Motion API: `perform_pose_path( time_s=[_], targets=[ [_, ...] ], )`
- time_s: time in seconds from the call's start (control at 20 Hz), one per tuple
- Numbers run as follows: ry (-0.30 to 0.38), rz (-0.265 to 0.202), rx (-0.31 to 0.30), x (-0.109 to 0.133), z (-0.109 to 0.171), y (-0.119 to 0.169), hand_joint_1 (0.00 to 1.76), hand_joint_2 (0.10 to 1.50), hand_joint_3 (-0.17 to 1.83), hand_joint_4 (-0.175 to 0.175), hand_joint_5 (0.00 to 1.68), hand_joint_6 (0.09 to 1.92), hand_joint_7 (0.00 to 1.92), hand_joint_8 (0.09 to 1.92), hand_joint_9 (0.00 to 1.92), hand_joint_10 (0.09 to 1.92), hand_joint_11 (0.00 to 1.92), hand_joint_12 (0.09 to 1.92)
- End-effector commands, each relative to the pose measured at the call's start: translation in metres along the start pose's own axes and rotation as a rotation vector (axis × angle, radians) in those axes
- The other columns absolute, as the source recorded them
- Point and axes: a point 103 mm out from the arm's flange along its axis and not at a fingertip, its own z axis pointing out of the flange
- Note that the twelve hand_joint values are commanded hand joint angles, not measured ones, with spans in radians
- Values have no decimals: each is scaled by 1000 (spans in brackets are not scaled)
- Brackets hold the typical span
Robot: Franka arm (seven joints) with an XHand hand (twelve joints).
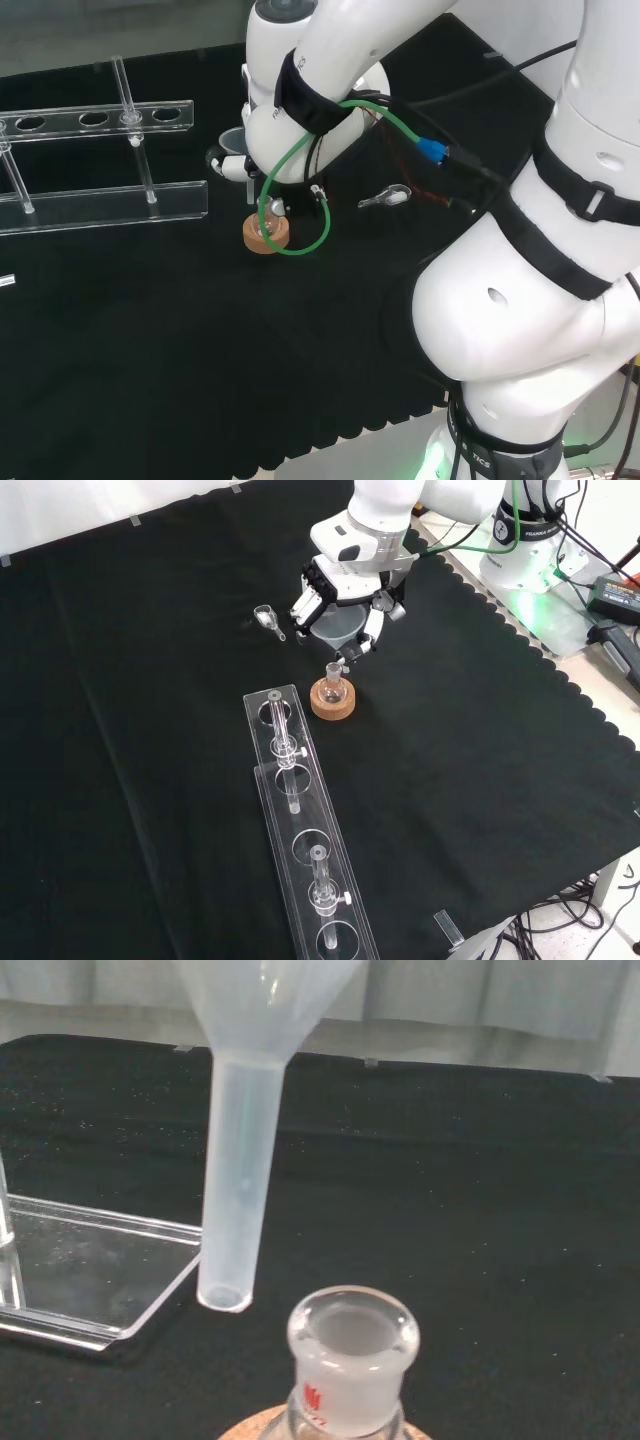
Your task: Place the funnel on the round-bottom flask.
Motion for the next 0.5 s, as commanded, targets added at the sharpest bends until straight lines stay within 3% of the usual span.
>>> perform_pose_path(
  time_s=[0.05,0.5],
  targets=[
    [-41,25,-21,-15,-7,7,1181,702,708,-175,1125,952,1373,1354,1879,1247,1920,1486],
    [-28,65,14,-32,10,7,1181,698,716,-175,1125,956,1374,1359,1878,1251,1920,1487]
  ],
)
